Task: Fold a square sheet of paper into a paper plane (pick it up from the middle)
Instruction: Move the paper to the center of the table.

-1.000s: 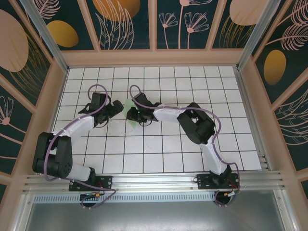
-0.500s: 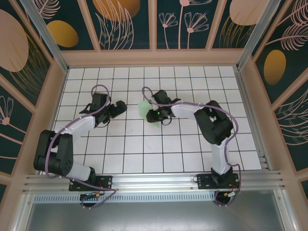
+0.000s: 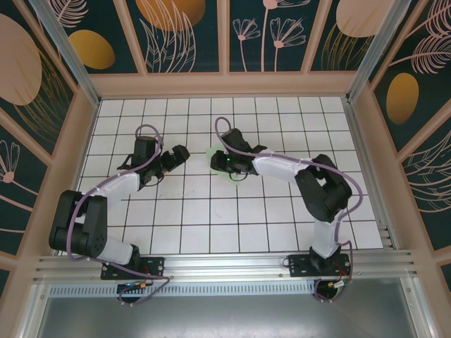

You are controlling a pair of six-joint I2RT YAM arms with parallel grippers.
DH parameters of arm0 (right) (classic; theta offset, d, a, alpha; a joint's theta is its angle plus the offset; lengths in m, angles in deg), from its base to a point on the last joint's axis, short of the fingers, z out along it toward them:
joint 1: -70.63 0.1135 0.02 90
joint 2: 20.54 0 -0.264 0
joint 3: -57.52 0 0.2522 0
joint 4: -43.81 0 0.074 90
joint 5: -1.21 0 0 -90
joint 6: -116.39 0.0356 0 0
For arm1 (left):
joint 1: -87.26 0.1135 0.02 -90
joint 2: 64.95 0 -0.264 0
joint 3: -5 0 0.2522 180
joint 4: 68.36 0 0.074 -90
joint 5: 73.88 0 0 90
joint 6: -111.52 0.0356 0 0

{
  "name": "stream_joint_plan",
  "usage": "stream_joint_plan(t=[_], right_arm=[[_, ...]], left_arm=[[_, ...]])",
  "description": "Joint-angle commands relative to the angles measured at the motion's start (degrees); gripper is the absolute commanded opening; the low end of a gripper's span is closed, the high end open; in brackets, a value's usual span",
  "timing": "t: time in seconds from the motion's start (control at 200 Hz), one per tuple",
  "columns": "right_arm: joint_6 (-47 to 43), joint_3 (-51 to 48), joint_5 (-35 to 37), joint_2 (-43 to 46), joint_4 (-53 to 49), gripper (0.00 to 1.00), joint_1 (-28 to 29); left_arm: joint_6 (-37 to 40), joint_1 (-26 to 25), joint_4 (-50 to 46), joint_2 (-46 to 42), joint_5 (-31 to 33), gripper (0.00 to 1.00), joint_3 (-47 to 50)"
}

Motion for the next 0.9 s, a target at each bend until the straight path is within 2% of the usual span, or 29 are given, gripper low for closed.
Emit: stream_joint_plan(t=[0.0,0.145,0.235,0.425,0.585,0.731,0.896], right_arm=[[6.2,6.6,5.8,-6.6,-4.2,0.26,0.3],[5.6,13.3,7.1,-12.7,-7.4,0.26,0.4],[3.8,15.8,4.9,-15.2,-8.6,0.26,0.6],[1.0,14.1,1.1,-15.2,-9.7,0.26,2.3],[-1.8,11.0,-4.2,-12.1,-8.8,0.25,3.5],[-2.1,8.7,-1.2,-6.3,-5.1,0.25,2.4],[-2.3,-2.4,-3.2,3.0,5.1,0.26,-0.3]], left_arm=[[-0.7,0.3,0.8,-1.7,1.2,0.98,-0.2],[-0.9,0.3,1.3,-1.5,0.2,0.99,0.4],[0.0,0.3,1.2,-0.9,-1.2,0.99,0.4],[1.7,0.3,0.0,0.6,-2.3,0.98,-0.4],[1.7,0.4,1.1,0.8,-3.3,0.99,-0.2],[1.2,0.4,2.3,0.8,-4.2,0.98,0.6],[-0.4,0.3,4.8,0.4,-6.6,0.98,2.4]])
